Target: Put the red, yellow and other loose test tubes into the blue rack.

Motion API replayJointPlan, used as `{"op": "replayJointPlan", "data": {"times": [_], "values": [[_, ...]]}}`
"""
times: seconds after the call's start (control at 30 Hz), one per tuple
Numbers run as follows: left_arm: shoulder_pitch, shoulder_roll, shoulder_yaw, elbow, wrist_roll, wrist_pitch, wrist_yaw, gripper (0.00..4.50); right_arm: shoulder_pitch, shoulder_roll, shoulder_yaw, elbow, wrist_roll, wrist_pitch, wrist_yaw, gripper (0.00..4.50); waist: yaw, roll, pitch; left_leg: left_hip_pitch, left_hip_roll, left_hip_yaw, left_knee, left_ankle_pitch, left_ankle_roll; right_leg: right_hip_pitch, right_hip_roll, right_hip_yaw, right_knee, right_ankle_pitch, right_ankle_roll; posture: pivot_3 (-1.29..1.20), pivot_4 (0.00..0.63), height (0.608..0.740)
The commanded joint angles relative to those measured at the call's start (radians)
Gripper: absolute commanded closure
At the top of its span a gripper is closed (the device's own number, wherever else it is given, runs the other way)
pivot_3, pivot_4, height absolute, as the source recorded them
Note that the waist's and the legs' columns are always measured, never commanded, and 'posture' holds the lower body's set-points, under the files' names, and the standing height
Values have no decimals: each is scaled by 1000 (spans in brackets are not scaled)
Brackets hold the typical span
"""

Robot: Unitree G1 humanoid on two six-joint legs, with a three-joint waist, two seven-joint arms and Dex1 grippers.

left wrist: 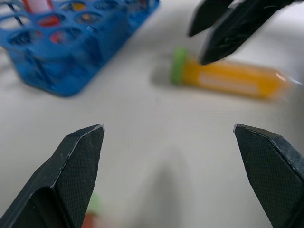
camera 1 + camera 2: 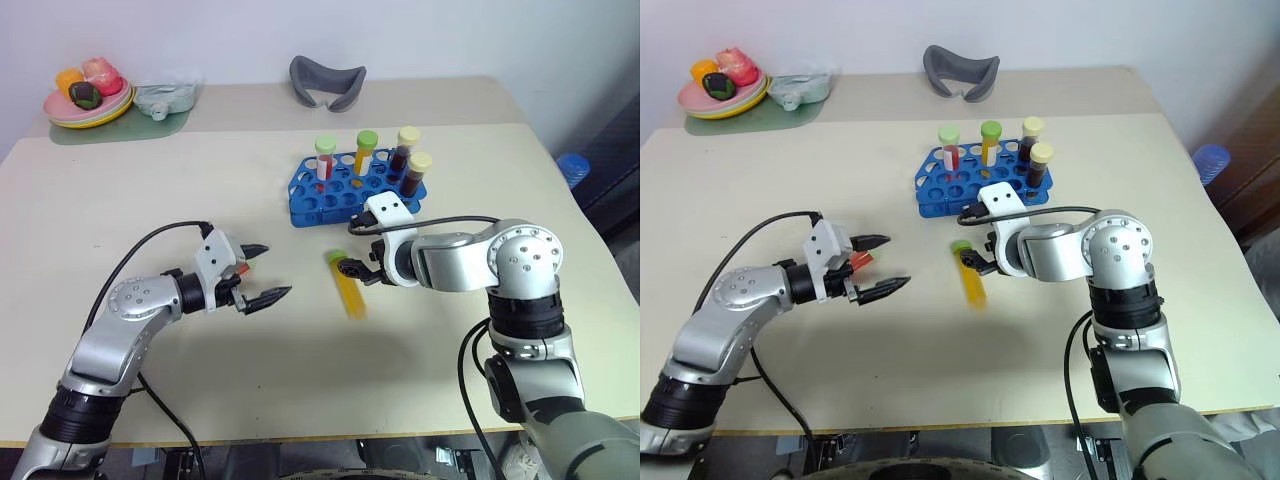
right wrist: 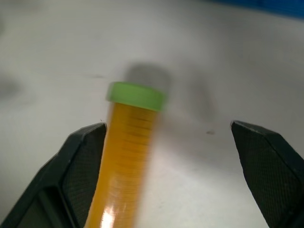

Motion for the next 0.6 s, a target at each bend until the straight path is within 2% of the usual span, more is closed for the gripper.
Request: {"op": "replayJointPlan", "data": {"times": [0.03,0.33,0.4,0.47,0.6], "values": [[14,2,26,-49,-14,5,14,0,-37,-35,121,9,236,-153,-182,260,-1,-1,0,0,0,0,0,0,0,0,0,0,0,0,0,0,150,740],[27,-11,20,-43,-9,-6,26,0,-16,-42,168,25,236,-236,-335,260,0,0,0,0,0,0,0,0,0,0,1,0,0,0,0,0,150,740],[28,-15,17,-29,-3,-22,20,0,-17,-45,167,26,236,-238,-346,795,0,0,0,0,0,0,0,0,0,0,1,0,0,0,0,0,150,740],[27,-19,12,-8,2,-43,9,0,-16,-45,165,25,236,-238,-351,1549,0,0,0,0,0,0,0,0,0,0,1,0,0,0,0,0,150,740],[24,-27,10,49,12,-96,-16,0,-14,-44,166,18,236,-241,-362,3554,-2,0,0,0,0,0,-1,0,0,0,2,0,0,0,0,0,150,740]]}}
